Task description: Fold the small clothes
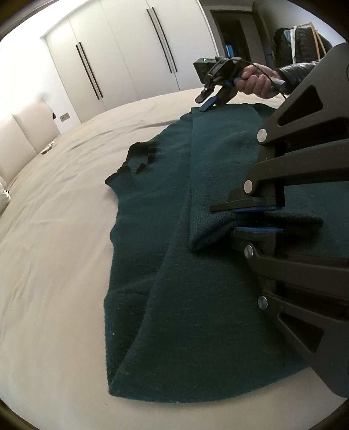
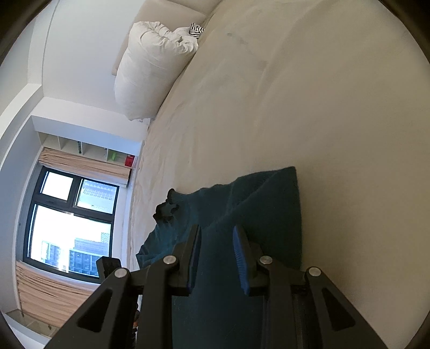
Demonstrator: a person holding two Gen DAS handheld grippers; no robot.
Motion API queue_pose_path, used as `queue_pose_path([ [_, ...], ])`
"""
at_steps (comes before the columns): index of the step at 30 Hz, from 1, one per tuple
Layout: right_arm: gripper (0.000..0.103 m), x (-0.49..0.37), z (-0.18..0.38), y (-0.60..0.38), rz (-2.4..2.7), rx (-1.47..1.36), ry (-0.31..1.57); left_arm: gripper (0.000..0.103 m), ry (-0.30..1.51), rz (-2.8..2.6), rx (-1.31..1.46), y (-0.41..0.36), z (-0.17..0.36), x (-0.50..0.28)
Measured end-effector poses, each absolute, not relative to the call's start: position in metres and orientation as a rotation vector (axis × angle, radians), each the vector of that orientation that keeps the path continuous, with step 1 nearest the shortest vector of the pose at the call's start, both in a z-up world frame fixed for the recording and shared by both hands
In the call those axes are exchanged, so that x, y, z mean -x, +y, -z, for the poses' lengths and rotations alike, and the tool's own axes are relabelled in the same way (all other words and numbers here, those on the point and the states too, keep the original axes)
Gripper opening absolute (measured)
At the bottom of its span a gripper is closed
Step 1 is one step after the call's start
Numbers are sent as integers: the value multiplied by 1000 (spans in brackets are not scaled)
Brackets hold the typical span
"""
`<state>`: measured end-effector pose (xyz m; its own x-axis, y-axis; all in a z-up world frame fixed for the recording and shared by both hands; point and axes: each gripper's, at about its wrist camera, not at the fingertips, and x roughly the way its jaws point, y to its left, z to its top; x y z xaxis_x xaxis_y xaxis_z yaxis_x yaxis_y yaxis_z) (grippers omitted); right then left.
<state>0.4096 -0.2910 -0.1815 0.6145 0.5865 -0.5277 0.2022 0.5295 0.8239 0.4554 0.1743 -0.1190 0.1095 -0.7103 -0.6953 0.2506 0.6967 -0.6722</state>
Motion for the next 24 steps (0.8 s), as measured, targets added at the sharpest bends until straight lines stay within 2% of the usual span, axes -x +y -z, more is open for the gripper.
queue_pose_path([
  [5, 26, -405, 199, -292, -305, -1056, 947, 7, 1275, 747, 474, 187, 118, -453],
  [20, 27, -330, 197, -273, -439, -1013, 1001, 8, 1245, 765, 532, 219, 112, -443],
  [22, 31, -325, 189, -276, -430, -1025, 946, 8, 1233, 761, 535, 221, 110, -441],
  [24, 41, -325, 185, -275, -435, -1032, 918, 8, 1222, 746, 533, 220, 108, -437],
])
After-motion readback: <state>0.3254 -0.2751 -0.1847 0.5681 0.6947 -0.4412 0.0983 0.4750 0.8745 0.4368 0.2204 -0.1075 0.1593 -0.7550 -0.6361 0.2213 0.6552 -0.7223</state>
